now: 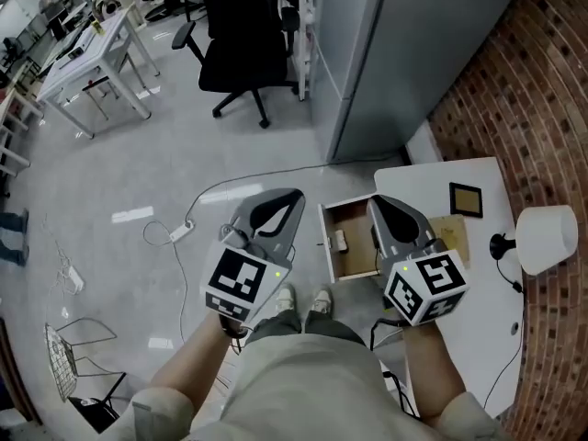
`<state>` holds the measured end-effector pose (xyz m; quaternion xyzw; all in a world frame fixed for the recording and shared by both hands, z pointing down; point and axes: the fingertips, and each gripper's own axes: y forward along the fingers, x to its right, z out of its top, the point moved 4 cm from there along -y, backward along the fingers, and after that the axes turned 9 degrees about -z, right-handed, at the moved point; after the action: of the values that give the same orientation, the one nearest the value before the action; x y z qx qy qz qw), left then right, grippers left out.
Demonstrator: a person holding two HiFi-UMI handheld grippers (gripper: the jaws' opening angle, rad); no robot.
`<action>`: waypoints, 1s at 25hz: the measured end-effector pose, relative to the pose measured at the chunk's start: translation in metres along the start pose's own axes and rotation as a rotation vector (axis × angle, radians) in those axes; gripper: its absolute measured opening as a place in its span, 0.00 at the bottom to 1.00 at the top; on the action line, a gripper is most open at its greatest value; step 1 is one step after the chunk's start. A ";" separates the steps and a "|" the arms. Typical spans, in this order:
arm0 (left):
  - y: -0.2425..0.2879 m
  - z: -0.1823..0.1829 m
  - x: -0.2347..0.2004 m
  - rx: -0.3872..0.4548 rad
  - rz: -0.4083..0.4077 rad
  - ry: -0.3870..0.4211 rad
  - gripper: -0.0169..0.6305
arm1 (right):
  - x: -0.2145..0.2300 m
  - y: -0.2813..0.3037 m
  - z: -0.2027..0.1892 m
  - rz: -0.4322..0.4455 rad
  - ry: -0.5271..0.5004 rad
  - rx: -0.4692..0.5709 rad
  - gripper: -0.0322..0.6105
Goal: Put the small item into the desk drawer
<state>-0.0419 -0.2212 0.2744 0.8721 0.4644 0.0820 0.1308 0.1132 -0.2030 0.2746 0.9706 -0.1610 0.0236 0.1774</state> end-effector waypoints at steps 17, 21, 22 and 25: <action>-0.078 0.104 0.030 0.208 0.062 0.076 0.03 | -0.045 -0.088 0.118 0.094 -0.070 0.320 0.05; -0.076 0.103 0.029 0.202 0.063 0.074 0.03 | -0.046 -0.088 0.120 0.097 -0.079 0.326 0.05; -0.075 0.102 0.028 0.203 0.064 0.072 0.03 | -0.046 -0.088 0.119 0.098 -0.079 0.325 0.05; -0.073 0.101 0.027 0.206 0.062 0.070 0.03 | -0.046 -0.085 0.118 0.098 -0.086 0.321 0.05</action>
<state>-0.0581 -0.1753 0.1566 0.8914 0.4476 0.0684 0.0217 0.0954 -0.1557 0.1308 0.9775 -0.2099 0.0162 0.0119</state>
